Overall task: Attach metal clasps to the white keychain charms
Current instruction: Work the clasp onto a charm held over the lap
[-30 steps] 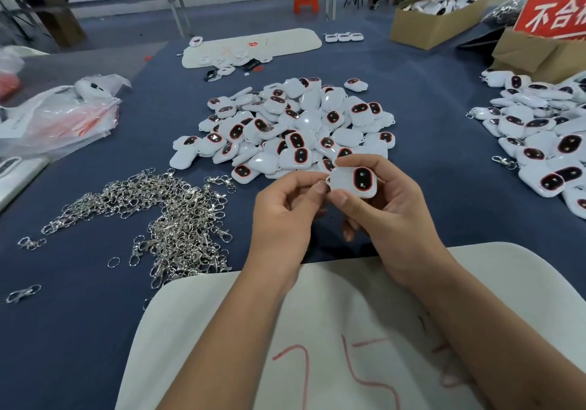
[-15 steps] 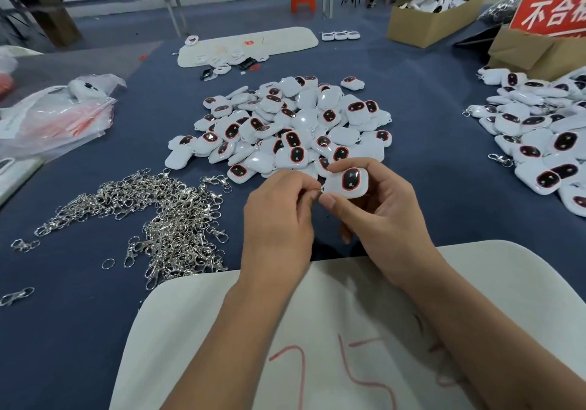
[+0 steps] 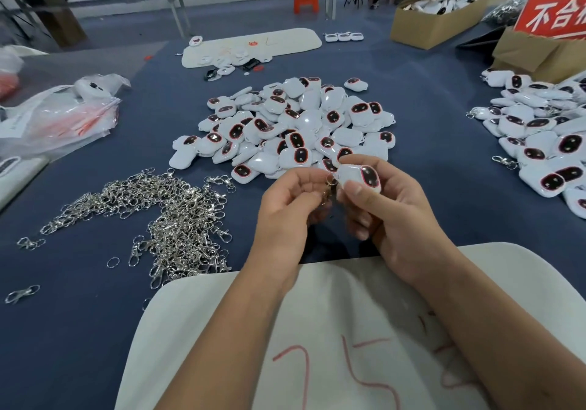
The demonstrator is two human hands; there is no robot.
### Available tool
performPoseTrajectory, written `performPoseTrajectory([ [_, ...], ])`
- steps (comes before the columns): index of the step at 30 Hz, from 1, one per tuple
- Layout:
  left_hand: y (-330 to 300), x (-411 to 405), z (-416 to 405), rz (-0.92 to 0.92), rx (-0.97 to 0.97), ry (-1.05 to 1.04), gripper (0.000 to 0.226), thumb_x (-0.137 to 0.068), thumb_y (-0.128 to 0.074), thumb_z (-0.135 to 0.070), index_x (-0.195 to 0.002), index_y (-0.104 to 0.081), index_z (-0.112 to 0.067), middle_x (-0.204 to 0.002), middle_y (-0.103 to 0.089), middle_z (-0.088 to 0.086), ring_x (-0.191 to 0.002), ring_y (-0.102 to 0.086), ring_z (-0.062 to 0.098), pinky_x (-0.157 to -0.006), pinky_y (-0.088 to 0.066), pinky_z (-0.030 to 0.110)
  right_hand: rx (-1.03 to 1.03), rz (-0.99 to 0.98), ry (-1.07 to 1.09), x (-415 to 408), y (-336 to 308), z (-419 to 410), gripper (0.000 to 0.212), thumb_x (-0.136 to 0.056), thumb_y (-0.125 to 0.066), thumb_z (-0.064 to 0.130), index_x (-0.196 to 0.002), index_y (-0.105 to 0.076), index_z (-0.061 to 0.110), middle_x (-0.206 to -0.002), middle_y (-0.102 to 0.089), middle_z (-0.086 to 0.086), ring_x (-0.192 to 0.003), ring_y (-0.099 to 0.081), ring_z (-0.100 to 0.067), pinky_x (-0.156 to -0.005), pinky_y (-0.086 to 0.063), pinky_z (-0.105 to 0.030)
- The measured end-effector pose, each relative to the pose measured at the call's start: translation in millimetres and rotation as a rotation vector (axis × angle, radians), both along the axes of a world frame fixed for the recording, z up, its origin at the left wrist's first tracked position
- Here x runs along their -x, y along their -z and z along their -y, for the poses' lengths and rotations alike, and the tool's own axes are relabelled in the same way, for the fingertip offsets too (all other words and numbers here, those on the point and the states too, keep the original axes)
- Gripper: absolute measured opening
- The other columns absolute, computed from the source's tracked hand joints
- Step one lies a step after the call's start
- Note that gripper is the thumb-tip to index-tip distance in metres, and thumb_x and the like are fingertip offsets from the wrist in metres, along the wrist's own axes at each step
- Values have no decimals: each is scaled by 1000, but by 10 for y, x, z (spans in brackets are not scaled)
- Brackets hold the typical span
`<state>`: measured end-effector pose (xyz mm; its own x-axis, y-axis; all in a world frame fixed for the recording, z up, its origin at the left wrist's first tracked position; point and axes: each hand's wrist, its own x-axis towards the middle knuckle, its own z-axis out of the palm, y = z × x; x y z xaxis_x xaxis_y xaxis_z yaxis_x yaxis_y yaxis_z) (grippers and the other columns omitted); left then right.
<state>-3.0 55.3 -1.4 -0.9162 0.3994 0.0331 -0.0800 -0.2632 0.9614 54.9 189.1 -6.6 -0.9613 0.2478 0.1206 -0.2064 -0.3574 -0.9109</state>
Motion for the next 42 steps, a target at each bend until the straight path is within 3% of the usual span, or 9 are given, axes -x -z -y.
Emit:
performPoseTrajectory([
  [4,-13,-24,-4,-46,44,28,16,-82,-62,-18,-79,-74,-28,-83,-70,4,-84,-60,21,-83,-51,37,5,9,-25,4,0,12,32,-88,-74,12,-118,-62,8,-72,-64,-4,-48,-41,-11,-45,-39,-22],
  [11,-3,-26,13,-73,17,-25,8,-82,-67,-19,-78,-73,-21,-79,-69,6,-81,-59,21,-77,-50,31,-15,23,25,20,17,6,28,-87,-76,13,-114,-67,11,-74,-55,-9,-49,-39,-12,-45,-39,-23],
  [16,8,-13,7,-76,31,-49,10,-86,-66,-20,-77,-71,-21,-74,-67,2,-74,-59,16,-73,-51,30,-117,16,73,23,49,4,30,-86,-77,14,-115,-68,13,-67,-59,4,-49,-46,-10,-45,-41,-24],
  [19,59,3,-6,-108,83,-91,17,-97,-63,-10,-81,-67,-16,-73,-64,4,-70,-58,14,-71,-51,28,-168,12,95,31,68,11,29,-86,-78,15,-114,-71,14,-65,-57,6,-49,-45,-11,-44,-41,-23],
  [23,93,7,-27,-233,149,-78,18,-99,-56,-8,-82,-59,-11,-74,-60,5,-69,-57,14,-69,-50,27,-105,38,92,36,67,-10,23,-85,-81,23,-106,-76,17,-72,-67,-8,-48,-44,-12,-44,-39,-22],
  [26,115,17,-28,-385,288,-90,13,-94,-55,-16,-82,-59,-12,-72,-62,2,-66,-58,14,-70,-52,36,-35,27,89,44,61,-23,12,-86,-78,25,-97,-80,20,-70,-68,-6,-48,-49,-7,-44,-38,-20],
  [30,140,16,-7,-527,440,-122,20,-98,-57,-10,-81,-62,-18,-71,-63,0,-68,-59,22,-67,-50,42,-34,27,93,50,64,-21,7,-87,-77,25,-92,-80,22,-67,-64,-4,-48,-49,-6,-44,-38,-20],
  [37,130,-27,-33,-483,408,-141,16,-98,-64,-13,-85,-70,-20,-69,-65,-1,-69,-62,23,-67,-51,39,14,32,218,56,48,-9,22,-84,-81,31,-93,-71,13,-59,-52,4,-46,-39,-9,-42,-35,-22],
  [42,78,-98,-247,-370,343,-83,20,-98,-61,-6,-105,-76,-17,-87,-76,-8,-87,-72,10,-86,-59,37,26,49,523,54,70,-20,16,-92,-80,24,-102,-70,18,-62,-54,1,-46,-40,-12,-39,-36,-24],
])
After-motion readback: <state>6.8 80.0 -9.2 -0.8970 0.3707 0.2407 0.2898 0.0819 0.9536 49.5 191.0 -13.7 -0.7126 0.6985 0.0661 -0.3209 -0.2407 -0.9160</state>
